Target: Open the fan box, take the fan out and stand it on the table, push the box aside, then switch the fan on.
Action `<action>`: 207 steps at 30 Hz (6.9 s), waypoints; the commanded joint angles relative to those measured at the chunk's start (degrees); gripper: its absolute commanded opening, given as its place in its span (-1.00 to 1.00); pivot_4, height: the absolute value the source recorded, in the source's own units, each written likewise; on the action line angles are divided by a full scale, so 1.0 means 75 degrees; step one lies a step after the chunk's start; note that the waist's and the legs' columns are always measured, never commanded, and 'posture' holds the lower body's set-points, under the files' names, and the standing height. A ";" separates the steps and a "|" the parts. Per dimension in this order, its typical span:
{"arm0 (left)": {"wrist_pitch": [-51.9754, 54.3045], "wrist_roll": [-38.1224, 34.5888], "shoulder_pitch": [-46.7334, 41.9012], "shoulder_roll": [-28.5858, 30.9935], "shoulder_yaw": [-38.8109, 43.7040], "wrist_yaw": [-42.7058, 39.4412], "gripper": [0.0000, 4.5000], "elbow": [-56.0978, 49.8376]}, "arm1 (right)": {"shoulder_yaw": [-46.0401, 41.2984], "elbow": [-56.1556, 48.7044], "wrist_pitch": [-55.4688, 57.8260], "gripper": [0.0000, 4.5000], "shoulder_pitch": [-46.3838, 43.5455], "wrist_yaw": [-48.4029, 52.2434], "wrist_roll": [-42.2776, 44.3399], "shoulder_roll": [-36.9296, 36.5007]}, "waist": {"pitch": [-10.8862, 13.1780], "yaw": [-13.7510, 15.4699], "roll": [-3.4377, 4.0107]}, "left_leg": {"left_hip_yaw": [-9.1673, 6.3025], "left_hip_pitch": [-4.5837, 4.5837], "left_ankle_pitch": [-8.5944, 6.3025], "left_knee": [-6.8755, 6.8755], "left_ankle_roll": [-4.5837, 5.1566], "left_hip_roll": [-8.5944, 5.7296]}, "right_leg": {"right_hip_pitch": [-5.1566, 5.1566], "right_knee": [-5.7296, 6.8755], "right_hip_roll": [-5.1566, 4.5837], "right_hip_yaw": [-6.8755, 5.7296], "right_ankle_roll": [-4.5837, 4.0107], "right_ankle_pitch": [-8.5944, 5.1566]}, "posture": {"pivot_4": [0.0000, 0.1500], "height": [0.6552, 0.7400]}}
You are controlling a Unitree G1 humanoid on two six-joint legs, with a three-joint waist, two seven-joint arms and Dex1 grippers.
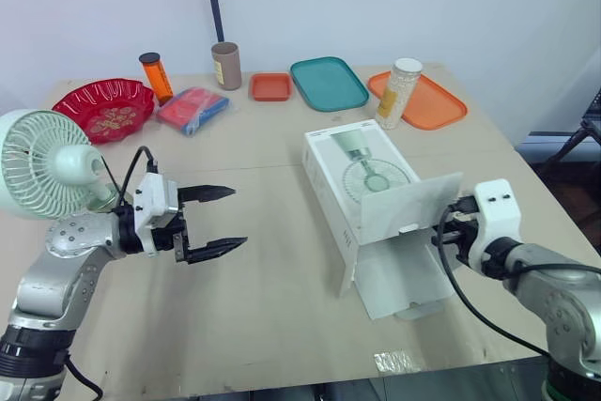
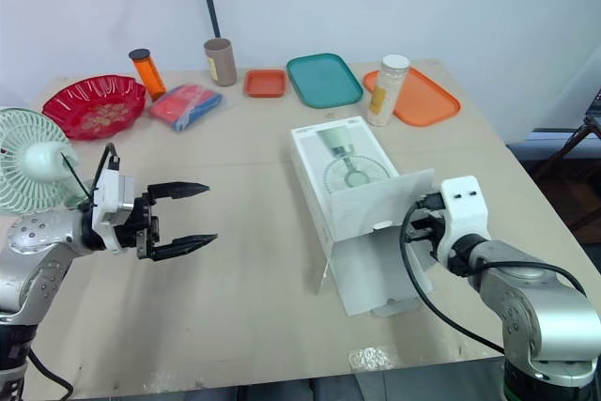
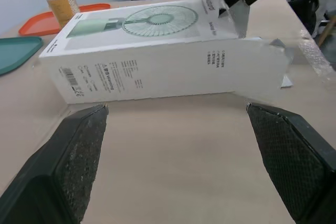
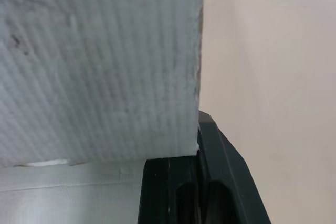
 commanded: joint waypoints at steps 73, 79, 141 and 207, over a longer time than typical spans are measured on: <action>-0.0725 0.0477 -0.1096 -0.0981 -0.0869 -0.0235 1.00 0.0956 | -0.2459 0.2699 -0.3129 0.97 0.2123 0.2278 -0.1014 -0.3193 | -0.0015 0.0117 0.0031 | 0.0015 0.0074 -0.0013 0.0012 0.0044 -0.0011 | 0.0085 -0.0018 0.0002 0.0036 0.0024 -0.0003 | 1.00 1.00; -0.0777 0.0489 -0.1081 -0.1001 -0.0857 -0.0278 1.00 0.0989 | -0.3388 0.1701 -0.2366 0.97 0.2797 0.3118 -0.0527 -0.3354 | -0.0015 0.0152 0.0032 | 0.0020 0.0076 -0.0015 0.0011 0.0047 -0.0010 | 0.0087 -0.0017 0.0007 0.0042 0.0026 -0.0003 | 1.00 1.00; 0.0427 -0.1216 0.6303 -0.2095 0.6054 0.5991 1.00 -0.3505 | 0.4617 0.1431 -0.4557 0.97 -0.3414 0.4189 0.0891 -0.0765 | 0.0022 0.0169 -0.0035 | -0.0002 0.0058 -0.0025 0.0011 0.0052 -0.0003 | 0.0073 -0.0036 0.0002 0.0022 0.0017 -0.0025 | 1.00 1.00; 0.2212 -0.2070 0.2745 -0.0840 0.5059 0.7042 -0.14 -0.2906 | 0.4567 0.0876 -0.4030 1.00 -0.3323 0.3547 0.0987 -0.0192 | 0.0031 0.0165 -0.0050 | -0.0025 0.0034 -0.0017 0.0006 0.0012 -0.0003 | 0.0054 -0.0035 0.0001 0.0005 0.0014 -0.0021 | 1.00 1.00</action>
